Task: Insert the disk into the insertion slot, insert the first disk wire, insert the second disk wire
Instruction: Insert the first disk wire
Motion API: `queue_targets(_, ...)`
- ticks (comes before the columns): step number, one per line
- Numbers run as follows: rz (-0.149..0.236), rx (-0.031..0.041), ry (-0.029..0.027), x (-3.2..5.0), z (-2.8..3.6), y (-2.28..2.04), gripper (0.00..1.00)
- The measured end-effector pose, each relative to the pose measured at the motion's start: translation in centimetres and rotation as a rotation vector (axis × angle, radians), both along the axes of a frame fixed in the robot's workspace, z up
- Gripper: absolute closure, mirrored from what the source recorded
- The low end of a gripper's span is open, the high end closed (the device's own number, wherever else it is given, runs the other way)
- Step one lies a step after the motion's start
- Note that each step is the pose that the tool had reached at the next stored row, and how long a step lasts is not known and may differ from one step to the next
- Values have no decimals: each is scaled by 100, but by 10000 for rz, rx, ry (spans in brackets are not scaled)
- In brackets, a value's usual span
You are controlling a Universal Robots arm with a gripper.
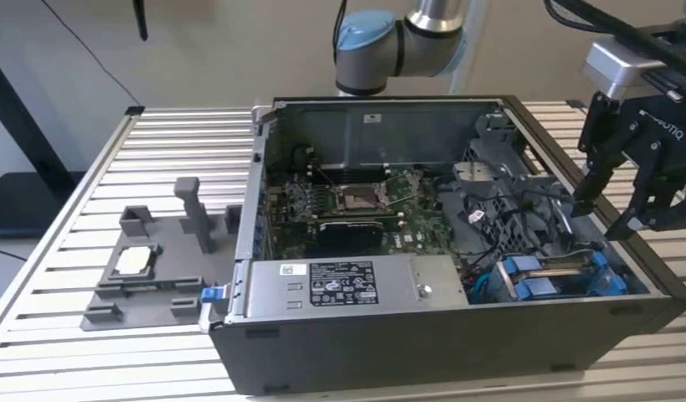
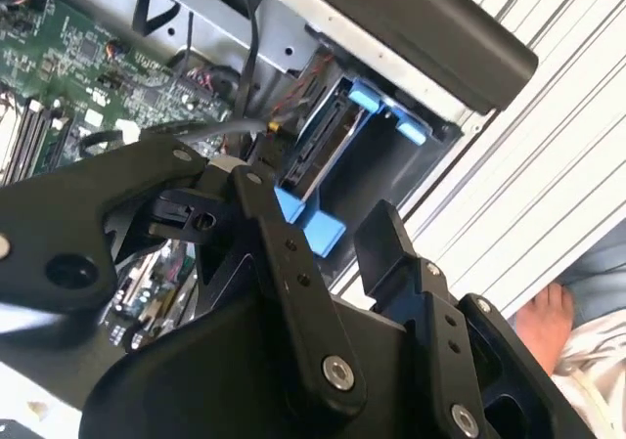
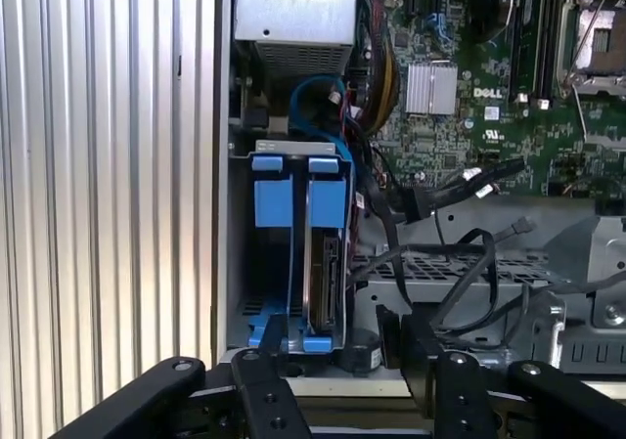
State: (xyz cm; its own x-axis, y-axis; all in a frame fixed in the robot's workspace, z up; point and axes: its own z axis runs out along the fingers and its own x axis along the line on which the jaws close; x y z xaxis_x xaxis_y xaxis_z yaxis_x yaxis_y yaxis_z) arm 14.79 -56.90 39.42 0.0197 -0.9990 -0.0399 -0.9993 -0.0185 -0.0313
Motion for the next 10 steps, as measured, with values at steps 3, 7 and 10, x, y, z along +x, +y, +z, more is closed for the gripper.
queue_targets(3,12,4,0,34,-28,12,42)
queue_targets(7,11,48,0,35,-58,32,42)
queue_targets(10,-1,60,0,35,-70,52,42)
